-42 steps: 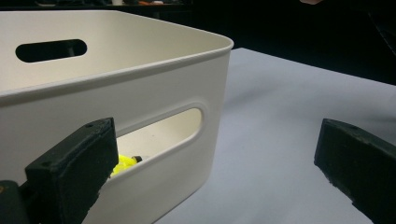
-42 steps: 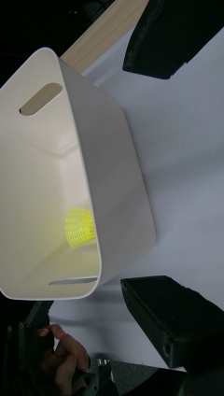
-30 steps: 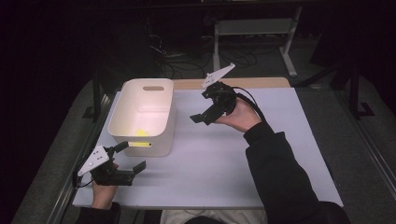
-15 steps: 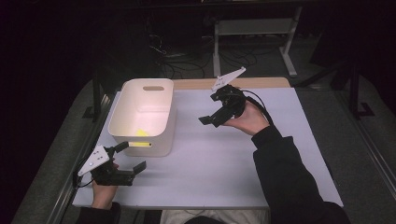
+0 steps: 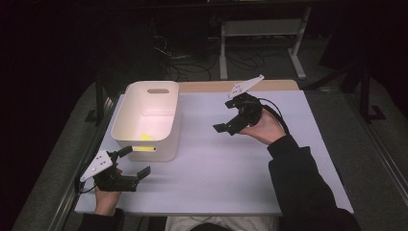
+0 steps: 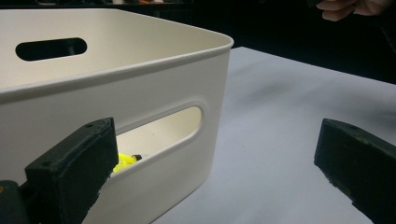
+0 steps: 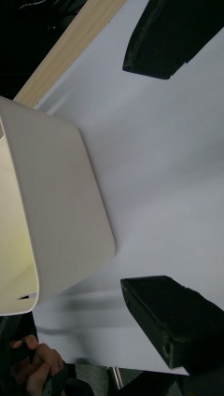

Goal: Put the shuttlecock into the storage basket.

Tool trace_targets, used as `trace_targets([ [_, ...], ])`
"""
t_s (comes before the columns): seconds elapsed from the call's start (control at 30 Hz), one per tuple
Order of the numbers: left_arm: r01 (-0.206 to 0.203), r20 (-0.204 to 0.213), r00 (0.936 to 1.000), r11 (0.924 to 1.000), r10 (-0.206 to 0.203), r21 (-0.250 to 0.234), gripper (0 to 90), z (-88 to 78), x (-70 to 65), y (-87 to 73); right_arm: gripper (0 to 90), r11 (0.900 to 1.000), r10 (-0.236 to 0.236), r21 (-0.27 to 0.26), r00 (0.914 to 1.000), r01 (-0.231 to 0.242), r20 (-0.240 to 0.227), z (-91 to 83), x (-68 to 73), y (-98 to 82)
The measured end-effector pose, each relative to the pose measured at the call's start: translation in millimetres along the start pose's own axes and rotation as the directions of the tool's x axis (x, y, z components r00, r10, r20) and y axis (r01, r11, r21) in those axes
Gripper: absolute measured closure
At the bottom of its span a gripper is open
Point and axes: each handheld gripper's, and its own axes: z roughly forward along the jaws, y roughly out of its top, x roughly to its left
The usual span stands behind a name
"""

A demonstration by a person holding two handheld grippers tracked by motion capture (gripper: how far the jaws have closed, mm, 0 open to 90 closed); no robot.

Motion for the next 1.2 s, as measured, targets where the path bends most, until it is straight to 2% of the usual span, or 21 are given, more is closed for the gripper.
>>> trace_targets([
  [0.4, -0.002, -0.002, 1.0000, 1.0000, 0.002, 0.002, 0.0, 0.0, 0.0, -0.1, 0.0, 0.999, 0.032, -0.008, 0.9994, -0.032, 0.012, -8.1, -4.9, -20.4],
  [0.77, -0.003, 0.000, 1.0000, 1.0000, 0.003, 0.003, 0.0, 0.1, 0.0, -0.1, 0.0, 0.999, 0.048, -0.015, 0.9987, -0.048, 0.018, -16.6, -3.6, -39.6],
  [1.2, -0.002, 0.003, 1.0000, 1.0000, 0.002, 0.007, 0.0, 0.3, -0.5, -0.4, 0.0, 0.995, 0.090, -0.053, 0.9958, -0.089, 0.019, -27.1, -6.4, -60.1],
])
